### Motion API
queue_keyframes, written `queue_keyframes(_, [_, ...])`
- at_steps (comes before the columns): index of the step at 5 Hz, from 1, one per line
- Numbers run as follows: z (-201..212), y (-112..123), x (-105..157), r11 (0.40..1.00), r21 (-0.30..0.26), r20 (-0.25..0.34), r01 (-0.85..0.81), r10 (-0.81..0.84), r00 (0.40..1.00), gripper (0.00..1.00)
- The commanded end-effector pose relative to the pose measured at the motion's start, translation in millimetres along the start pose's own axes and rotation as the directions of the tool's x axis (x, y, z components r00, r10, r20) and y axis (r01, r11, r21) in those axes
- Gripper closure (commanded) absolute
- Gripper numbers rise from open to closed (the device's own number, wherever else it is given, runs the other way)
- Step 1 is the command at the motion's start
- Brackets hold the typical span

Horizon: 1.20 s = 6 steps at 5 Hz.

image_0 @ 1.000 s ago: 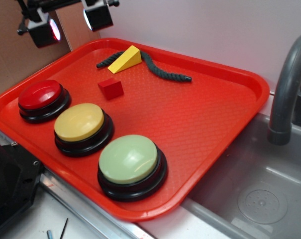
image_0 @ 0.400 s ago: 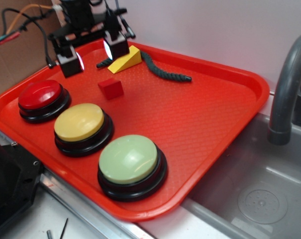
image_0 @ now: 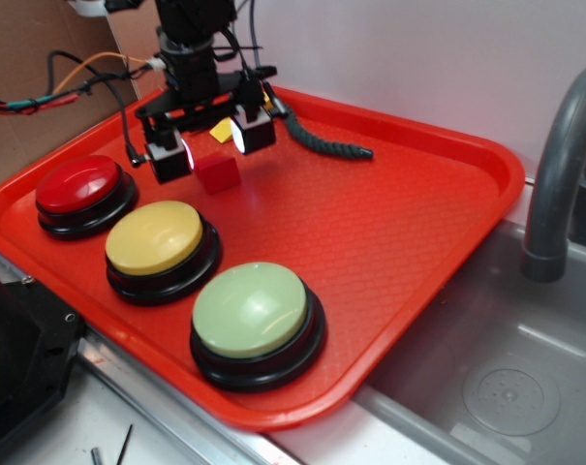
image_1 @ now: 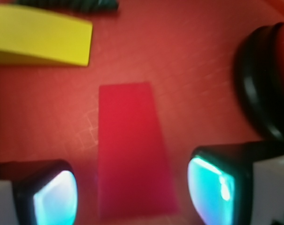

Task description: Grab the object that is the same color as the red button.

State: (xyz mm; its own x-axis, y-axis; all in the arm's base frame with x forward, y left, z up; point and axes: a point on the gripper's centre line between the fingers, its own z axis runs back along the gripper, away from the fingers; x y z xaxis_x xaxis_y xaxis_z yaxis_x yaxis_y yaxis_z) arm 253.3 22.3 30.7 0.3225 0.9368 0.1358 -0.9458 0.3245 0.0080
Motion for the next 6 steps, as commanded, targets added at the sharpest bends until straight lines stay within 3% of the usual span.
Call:
queue_keyframes(1, [-25,-14,10,0.999,-0.04,0.057,-0.029,0.032,0.998,0.02])
queue_keyframes(2, [-26,-13,12,0.997,-0.058,0.053,-0.048,0.051,0.997,1.0])
queue_keyframes(3, [-23,-14,16,0.997,-0.055,0.052,-0.059,0.062,0.997,1.0])
queue_keyframes(4, [-2,-17,17,0.996,-0.058,0.034,0.072,-0.07,0.997,1.0])
queue_keyframes(5, [42,-19,15,0.946,-0.106,-0.031,0.307,-0.312,0.95,1.0])
queue_keyframes(6, [72,-19,8,0.854,-0.098,-0.041,0.511,-0.517,0.855,1.0])
